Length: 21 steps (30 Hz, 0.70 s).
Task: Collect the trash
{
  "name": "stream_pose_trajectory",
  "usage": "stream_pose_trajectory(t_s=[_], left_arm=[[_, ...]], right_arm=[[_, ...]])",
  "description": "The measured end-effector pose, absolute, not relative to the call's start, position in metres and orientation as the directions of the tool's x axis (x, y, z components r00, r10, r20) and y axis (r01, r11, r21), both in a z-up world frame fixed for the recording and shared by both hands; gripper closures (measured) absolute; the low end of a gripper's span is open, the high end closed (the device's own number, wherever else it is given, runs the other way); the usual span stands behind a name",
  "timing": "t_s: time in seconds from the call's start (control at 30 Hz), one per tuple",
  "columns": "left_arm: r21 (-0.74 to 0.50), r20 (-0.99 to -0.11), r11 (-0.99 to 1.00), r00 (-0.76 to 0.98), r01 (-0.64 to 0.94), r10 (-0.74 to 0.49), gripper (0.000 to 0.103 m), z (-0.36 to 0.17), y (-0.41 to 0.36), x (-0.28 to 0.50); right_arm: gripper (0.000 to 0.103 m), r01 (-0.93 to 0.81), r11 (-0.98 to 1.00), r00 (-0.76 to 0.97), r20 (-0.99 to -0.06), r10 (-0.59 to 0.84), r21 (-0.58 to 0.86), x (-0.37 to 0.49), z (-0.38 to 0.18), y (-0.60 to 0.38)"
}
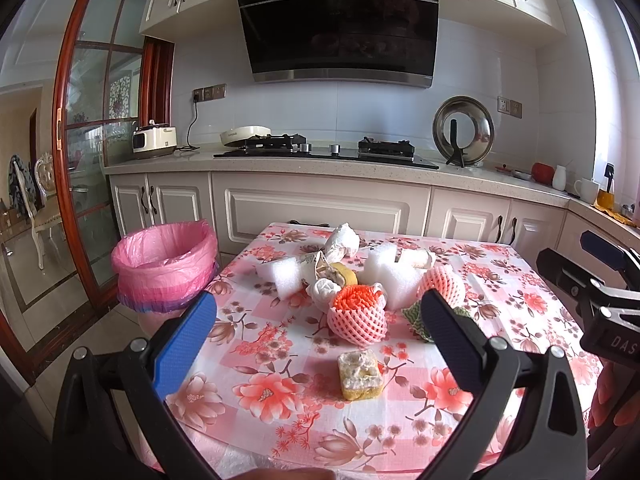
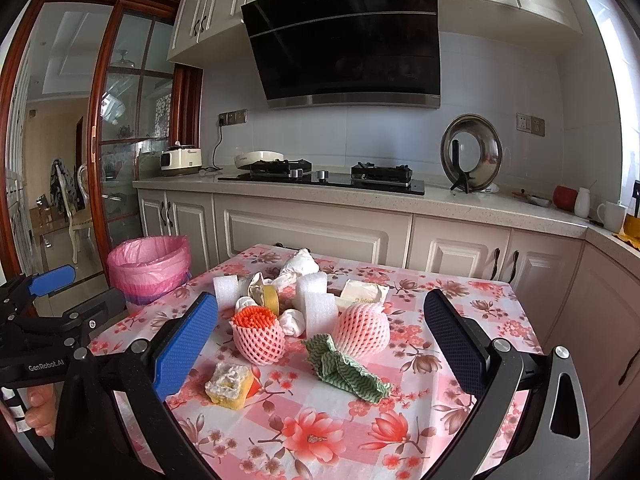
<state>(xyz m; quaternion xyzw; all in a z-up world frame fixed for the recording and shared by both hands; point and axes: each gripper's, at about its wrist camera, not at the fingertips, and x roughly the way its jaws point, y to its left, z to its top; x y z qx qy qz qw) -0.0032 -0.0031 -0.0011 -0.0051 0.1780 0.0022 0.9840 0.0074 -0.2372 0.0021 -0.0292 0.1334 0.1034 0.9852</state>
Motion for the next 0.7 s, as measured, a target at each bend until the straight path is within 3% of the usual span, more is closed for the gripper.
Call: stream_pose_trajectory(t_s=[0.7], left_arm=[[-0.013, -0.353, 1.000, 0.936, -0.005, 0.000, 0.004, -0.0007, -0.0018, -0.0036]], right_arm=[[0.007, -0.213, 0.977, 0.942, -0.271, 0.198, -0.025, 0.0073, 0.0025, -0.2359]])
